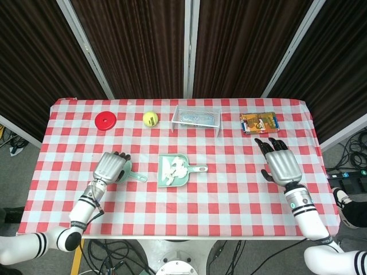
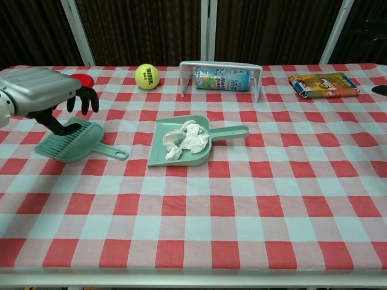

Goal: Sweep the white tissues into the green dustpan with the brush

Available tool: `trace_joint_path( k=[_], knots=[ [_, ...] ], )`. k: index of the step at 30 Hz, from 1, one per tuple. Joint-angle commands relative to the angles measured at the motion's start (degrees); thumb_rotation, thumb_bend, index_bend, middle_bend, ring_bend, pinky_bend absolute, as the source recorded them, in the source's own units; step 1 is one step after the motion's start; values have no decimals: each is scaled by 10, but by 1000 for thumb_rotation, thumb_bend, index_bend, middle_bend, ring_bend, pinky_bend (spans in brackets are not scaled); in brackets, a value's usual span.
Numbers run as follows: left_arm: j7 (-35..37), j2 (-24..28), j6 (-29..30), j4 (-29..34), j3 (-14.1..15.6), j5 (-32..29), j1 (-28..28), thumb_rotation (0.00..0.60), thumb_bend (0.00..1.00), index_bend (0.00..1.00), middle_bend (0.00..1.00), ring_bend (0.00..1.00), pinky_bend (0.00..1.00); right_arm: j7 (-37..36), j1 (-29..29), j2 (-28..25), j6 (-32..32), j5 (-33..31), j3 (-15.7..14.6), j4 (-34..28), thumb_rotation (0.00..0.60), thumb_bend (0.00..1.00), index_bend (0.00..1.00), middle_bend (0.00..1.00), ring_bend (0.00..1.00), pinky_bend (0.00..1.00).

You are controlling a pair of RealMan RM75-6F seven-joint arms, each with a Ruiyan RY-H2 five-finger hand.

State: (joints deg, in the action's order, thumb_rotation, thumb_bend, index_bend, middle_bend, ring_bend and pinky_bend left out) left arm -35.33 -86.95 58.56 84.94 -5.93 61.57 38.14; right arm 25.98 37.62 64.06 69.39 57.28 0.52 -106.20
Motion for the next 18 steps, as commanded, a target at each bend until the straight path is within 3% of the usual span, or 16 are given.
trace_joint_path(
  k=[1, 5, 10, 14, 18],
  knots=[
    [90, 38, 52, 45, -15, 20, -38, 600, 350, 288, 336, 382, 689, -25, -29, -23, 19, 29, -9, -2, 600, 218, 58, 222, 66, 126],
    [216, 81, 117, 50, -13, 71, -95, 600, 278, 288, 336, 369, 632, -92, -74, -47, 50, 81, -19, 10, 600, 258, 59, 225, 64, 126],
    [328, 127, 196, 21, 16, 122, -171, 600, 136, 278, 321, 278, 457, -192, -136, -71, 98, 166, -41, 50, 600, 294, 62, 165, 0, 49],
    [371, 147, 250, -4, 42, 151, -224, 600, 94, 269, 283, 227, 340, -232, -184, -68, 155, 211, -49, 86, 600, 294, 42, 131, 0, 22],
    [375, 152, 296, -11, 60, 157, -273, 600, 93, 267, 280, 210, 301, -268, -228, -57, 200, 231, -52, 115, 600, 293, 33, 123, 0, 8]
  ],
)
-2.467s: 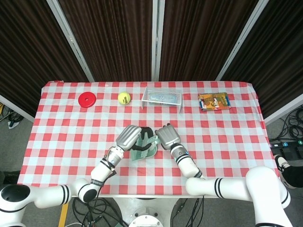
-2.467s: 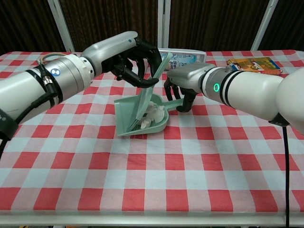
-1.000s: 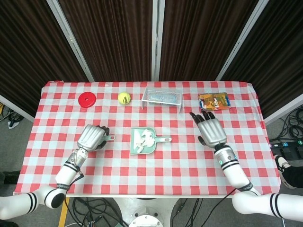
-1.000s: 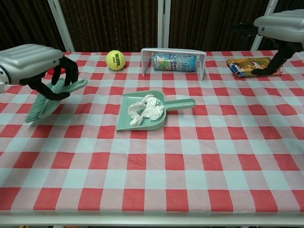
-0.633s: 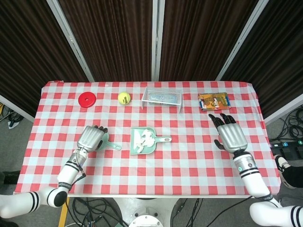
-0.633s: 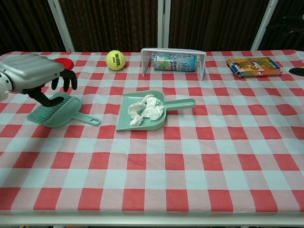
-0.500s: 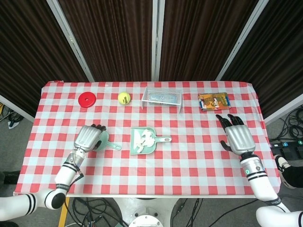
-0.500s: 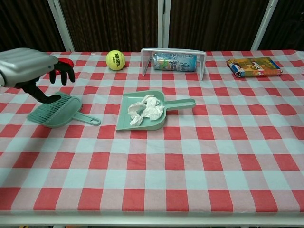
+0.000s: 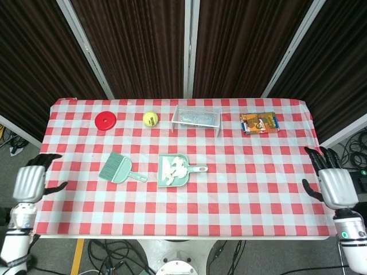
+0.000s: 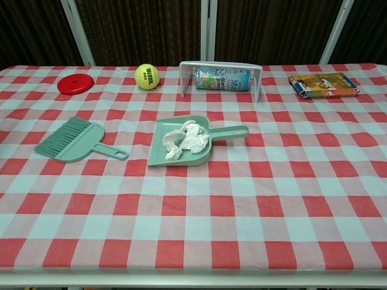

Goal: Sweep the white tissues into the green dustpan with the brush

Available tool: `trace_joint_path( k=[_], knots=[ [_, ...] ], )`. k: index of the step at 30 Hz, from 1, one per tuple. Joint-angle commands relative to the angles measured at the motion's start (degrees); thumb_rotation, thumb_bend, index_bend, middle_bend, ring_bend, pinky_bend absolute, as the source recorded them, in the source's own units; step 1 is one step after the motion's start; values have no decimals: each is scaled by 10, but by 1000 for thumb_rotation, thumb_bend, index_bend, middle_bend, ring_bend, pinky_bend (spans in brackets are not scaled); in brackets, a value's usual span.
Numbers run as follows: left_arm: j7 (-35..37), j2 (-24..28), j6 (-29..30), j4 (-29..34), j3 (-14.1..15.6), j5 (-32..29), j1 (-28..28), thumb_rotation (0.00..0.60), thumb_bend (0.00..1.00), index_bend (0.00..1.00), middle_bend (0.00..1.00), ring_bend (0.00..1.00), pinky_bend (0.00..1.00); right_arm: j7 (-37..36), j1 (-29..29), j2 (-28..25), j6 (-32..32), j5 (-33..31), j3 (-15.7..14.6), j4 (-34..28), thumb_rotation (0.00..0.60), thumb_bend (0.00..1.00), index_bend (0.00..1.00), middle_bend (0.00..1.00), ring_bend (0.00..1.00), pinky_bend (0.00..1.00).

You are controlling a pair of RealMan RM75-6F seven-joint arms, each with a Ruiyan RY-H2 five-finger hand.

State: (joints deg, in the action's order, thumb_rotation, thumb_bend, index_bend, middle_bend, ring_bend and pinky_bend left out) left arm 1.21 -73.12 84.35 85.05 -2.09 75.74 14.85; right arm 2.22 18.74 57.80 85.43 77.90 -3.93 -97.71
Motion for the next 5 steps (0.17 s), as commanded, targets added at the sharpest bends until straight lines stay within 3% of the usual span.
trace_joint_path(
  k=[1, 5],
  knots=[
    [2, 15, 50, -10, 26, 16, -54, 600, 94, 267, 280, 209, 300, -36, -53, 10, 51, 28, -7, 36, 600, 293, 33, 123, 0, 7],
    [-17, 16, 75, 5, 39, 20, -86, 600, 93, 267, 280, 209, 294, -58, -88, 25, 81, 42, -9, 53, 600, 293, 32, 131, 0, 1]
  ],
)
